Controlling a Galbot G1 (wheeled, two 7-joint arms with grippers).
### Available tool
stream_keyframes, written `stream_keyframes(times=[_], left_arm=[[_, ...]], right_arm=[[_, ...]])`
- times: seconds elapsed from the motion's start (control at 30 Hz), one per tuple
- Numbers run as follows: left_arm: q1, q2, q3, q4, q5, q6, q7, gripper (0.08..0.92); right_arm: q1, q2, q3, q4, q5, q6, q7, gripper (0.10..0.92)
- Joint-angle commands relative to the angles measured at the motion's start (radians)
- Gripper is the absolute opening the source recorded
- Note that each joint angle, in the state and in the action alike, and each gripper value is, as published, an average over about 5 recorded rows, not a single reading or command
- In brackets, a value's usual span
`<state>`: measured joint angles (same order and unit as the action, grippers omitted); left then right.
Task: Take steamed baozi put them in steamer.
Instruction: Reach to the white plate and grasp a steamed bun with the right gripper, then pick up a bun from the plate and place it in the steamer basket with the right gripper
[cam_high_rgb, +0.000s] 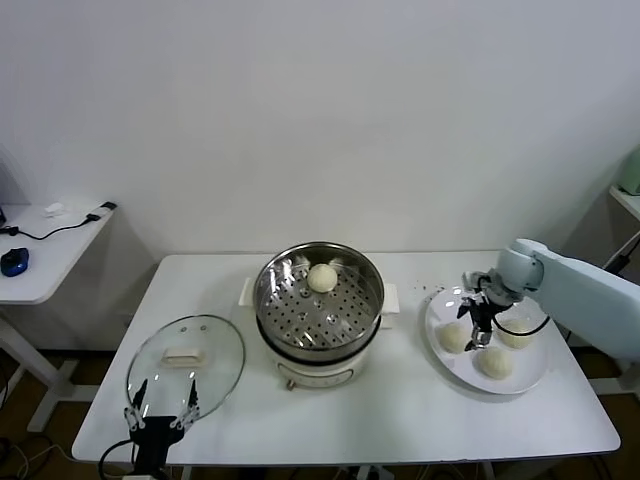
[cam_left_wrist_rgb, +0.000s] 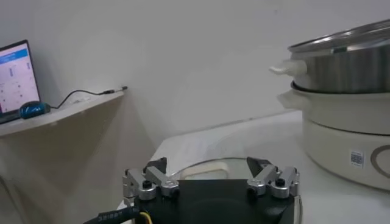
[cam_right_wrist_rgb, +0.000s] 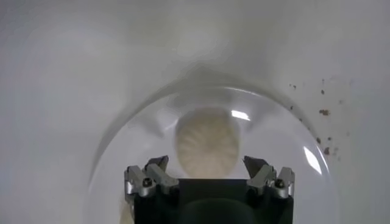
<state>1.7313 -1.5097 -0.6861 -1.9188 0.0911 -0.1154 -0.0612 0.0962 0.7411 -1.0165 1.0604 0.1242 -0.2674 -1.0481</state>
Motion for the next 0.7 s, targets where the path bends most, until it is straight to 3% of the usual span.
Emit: stream_keyframes(times=[0.03,0.23,0.5,0.7], left_arm=[[0.004,-0.001,-0.003,0.005,0.005,-0.004,-0.001,0.823],[0.002,-0.002,-0.005,0.01,0.007,-0.002,-0.004,0.823],[0.0,-0.001,-0.005,0.012,0.011,-0.002,-0.006,0.823],[0.002,-0.001,-0.003,0.013,0.012,-0.003,-0.007,0.823]], right_arm=[[-0.084,0.054,0.079,-0.079,-0.043,-0.009,0.001,0.823],[-0.081,0.069,0.077,-0.092,-0.046,-0.004,-0.022,0.793],[-0.065,0.068,0.073,-0.089,-0.036,-0.001,-0.037,0.622],[-0.047,0.056,0.065,-0.073,-0.025,-0.005,-0.043,0.573]])
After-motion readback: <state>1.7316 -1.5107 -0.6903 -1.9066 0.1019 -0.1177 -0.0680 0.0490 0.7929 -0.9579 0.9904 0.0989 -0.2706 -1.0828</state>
